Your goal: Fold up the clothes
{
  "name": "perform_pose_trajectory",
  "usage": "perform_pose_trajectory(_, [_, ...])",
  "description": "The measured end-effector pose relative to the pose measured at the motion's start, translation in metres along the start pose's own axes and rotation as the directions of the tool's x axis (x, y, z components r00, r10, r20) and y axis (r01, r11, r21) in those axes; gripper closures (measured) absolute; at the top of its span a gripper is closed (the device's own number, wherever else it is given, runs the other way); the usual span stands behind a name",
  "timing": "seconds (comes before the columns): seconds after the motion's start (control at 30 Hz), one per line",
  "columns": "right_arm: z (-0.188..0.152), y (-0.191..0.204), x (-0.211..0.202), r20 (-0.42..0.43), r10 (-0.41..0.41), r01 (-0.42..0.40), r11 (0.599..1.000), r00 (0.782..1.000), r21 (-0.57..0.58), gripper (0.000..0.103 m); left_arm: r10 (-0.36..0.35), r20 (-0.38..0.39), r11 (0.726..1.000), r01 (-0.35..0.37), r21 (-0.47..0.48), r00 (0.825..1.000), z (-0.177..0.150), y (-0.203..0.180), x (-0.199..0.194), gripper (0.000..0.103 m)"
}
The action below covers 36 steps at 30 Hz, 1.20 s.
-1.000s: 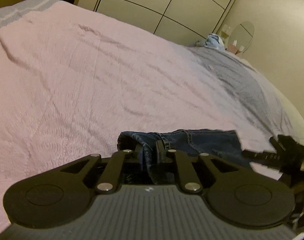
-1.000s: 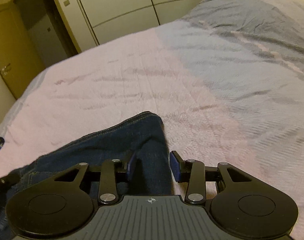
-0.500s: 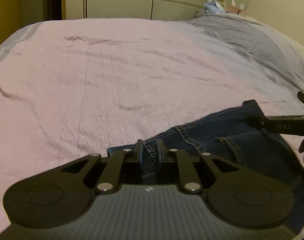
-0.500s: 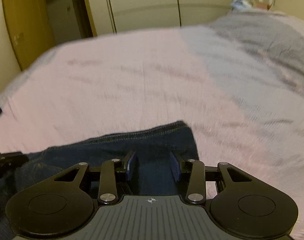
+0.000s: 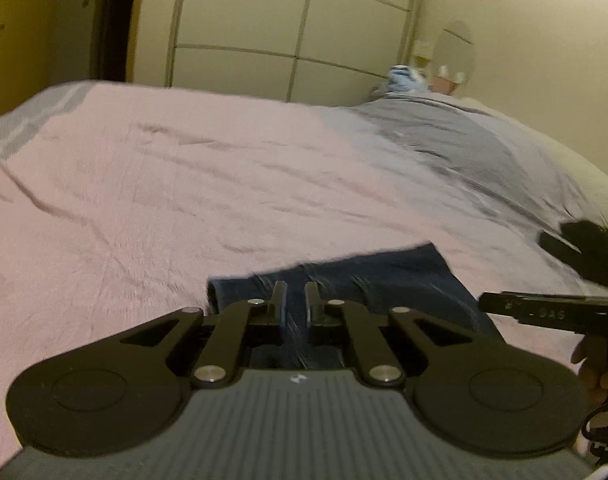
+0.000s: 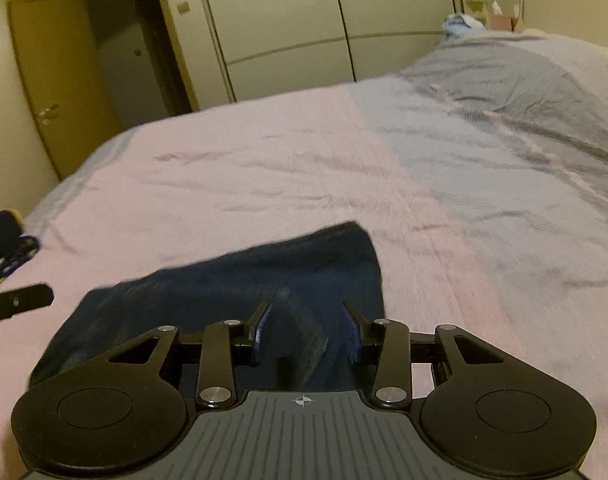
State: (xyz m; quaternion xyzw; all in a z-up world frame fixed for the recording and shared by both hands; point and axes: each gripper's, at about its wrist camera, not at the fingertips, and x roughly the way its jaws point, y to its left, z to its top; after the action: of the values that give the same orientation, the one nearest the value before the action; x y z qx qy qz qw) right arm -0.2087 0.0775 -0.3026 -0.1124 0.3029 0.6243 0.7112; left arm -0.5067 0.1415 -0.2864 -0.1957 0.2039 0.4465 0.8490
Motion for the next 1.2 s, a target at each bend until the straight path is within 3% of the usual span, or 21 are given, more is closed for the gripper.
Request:
perform_pose_trajectory(0.1, [-0.028,0.012,-0.019,0.011,-0.014,0.014,1.0,1.0,-0.024,0.063,0.026,-0.052,1.0,-0.026,0.004,0.998,-0.028,-0.005,0.003,0.097])
perform_pose_trajectory(0.2, [-0.054,0.024,0.001,-0.06,-0.074,0.066,0.99,0.995,-0.122,0.063,0.064,-0.1,0.997,-0.068,-0.033,0.993,-0.05,0.003,0.024,0.099])
perform_pose_trajectory(0.37, [-0.043,0.032,-0.004,-0.082,-0.103,0.095,0.991,0.991,-0.099,0.063,0.091,-0.145,0.99,-0.105,-0.092,0.985,-0.035,0.006,0.016,0.101])
perform_pose_trajectory(0.53, [-0.047,0.033,-0.045,-0.012,-0.105,0.104,0.992,0.994,-0.067,0.063,0.08,-0.054,0.993,-0.084,-0.084,0.995,-0.037,-0.007,-0.031,0.1])
perform_pose_trajectory(0.63, [-0.063,0.035,-0.041,-0.064,-0.101,0.097,0.993,0.993,-0.067,0.063,0.108,-0.132,0.991,-0.117,-0.061,0.985,-0.055,-0.008,-0.012,0.1])
perform_pose_trajectory(0.8, [-0.071,0.04,-0.02,-0.127,-0.127,0.112,0.987,0.984,-0.117,0.062,0.149,-0.152,0.987,-0.157,-0.042,0.977,-0.057,-0.016,-0.009,0.1])
perform_pose_trajectory(0.97, [-0.065,0.038,-0.051,-0.162,-0.104,0.107,0.994,0.981,0.007,0.061,0.191,-0.201,0.978,-0.204,-0.045,0.961,-0.055,-0.031,-0.031,0.098])
perform_pose_trajectory(1.0, [-0.068,0.04,-0.058,-0.161,-0.095,0.099,0.995,0.982,0.016,0.06,0.196,-0.213,0.977,-0.21,-0.046,0.957,-0.056,-0.034,-0.036,0.096])
perform_pose_trajectory(1.07, [-0.078,0.044,-0.064,-0.191,-0.088,0.093,0.996,0.978,0.016,0.048,0.189,-0.242,0.977,-0.207,-0.052,0.952,-0.06,-0.041,-0.044,0.094])
perform_pose_trajectory(1.2, [-0.084,0.046,-0.083,-0.189,-0.114,0.123,0.992,0.975,0.037,0.048,0.19,-0.248,0.977,-0.209,-0.052,0.95,-0.062,-0.048,-0.065,0.081])
